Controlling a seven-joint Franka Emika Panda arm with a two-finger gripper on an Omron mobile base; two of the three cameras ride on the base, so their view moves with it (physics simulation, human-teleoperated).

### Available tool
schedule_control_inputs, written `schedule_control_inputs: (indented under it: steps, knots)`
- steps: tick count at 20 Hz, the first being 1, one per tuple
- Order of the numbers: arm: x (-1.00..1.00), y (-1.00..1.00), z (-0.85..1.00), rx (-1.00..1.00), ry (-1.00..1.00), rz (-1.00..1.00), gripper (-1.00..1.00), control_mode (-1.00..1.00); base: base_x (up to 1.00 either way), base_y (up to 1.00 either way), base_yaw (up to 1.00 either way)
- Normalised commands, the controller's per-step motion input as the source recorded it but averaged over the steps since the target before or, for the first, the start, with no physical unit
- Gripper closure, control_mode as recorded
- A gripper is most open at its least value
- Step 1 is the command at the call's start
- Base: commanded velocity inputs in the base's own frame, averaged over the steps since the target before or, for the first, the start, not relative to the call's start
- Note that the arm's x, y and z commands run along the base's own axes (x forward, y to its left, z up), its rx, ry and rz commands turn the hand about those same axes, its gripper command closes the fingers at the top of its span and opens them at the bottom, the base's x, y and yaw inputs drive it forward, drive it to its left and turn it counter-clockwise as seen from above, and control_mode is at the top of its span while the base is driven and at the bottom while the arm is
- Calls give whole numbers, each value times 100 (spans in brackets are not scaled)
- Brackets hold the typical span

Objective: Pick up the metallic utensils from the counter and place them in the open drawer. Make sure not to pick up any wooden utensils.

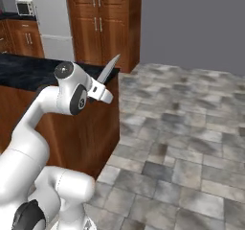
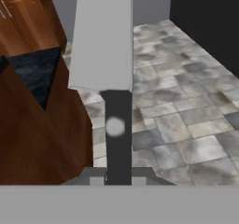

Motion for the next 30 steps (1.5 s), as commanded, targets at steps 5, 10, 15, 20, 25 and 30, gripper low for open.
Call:
schedule_control_inputs:
  steps: [5,10,15,20,25,30]
  knots:
    - [0,0,0,0,0,0,100,100,92,-100,34]
    - [0,0,0,0,0,0,100,100,100,-92,42]
    - [0,0,0,0,0,0,100,100,100,-73,52]
    - [0,0,0,0,0,0,100,100,94,-77,51]
    - [0,0,0,0,0,0,100,100,56,-98,44]
    - [0,0,0,0,0,0,100,100,22,-100,35]
